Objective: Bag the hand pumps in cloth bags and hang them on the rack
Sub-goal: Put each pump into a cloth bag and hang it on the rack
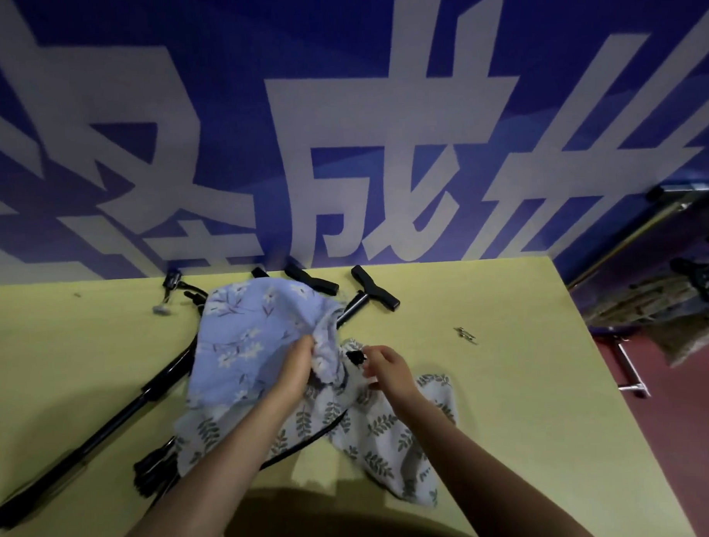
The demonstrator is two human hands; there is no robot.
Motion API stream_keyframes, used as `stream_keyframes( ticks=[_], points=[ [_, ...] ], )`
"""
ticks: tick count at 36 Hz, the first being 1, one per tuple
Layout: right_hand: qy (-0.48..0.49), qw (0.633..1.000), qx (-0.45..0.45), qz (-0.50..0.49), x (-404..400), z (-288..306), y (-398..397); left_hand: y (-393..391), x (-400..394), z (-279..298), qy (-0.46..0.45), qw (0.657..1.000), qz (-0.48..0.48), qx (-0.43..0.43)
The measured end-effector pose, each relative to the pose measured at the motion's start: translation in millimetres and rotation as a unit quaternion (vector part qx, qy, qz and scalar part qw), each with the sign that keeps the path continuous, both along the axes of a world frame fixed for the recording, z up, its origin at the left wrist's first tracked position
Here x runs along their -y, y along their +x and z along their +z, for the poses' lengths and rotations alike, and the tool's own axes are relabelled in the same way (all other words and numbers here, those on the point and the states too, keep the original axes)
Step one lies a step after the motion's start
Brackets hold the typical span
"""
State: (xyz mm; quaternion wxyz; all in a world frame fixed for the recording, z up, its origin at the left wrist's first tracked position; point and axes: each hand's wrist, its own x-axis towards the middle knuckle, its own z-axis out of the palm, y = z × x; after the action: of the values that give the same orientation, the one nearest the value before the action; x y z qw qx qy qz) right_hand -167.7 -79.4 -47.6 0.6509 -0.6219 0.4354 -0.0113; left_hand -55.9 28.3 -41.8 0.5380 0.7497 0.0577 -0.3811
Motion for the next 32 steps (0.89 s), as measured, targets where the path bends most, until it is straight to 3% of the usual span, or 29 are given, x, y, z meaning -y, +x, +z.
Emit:
stream_keyframes(
  ticks=[5, 9, 18, 21, 24, 26, 28, 32],
  points=[
    [0.081, 0.994, 0.016, 0.078, -22, 23, 4, -19, -7, 42, -0.147, 0.979, 0.132, -0.055],
    [0.151, 0.987, 0.051, 0.018, -33, 37, -3, -36, -15, 70, -0.236, 0.965, 0.102, -0.043],
    [0.054, 0.986, 0.110, -0.113, -16, 61, -28, -70, -39, 107, -0.313, 0.944, 0.093, -0.053],
    [0.172, 0.959, 0.152, -0.166, -8, 69, -32, -72, -49, 113, -0.335, 0.933, 0.121, -0.046],
    [0.357, 0.885, 0.224, -0.199, -1, 81, -37, -69, -62, 117, -0.345, 0.926, 0.148, -0.048],
    [0.416, 0.850, 0.249, -0.203, 1, 88, -38, -67, -67, 120, -0.347, 0.924, 0.156, -0.038],
    [0.442, 0.842, 0.248, -0.184, 1, 93, -39, -65, -68, 123, -0.354, 0.921, 0.159, -0.030],
    [0.447, 0.859, 0.217, -0.119, 5, 103, -42, -60, -63, 126, -0.353, 0.922, 0.159, -0.026]
  ],
)
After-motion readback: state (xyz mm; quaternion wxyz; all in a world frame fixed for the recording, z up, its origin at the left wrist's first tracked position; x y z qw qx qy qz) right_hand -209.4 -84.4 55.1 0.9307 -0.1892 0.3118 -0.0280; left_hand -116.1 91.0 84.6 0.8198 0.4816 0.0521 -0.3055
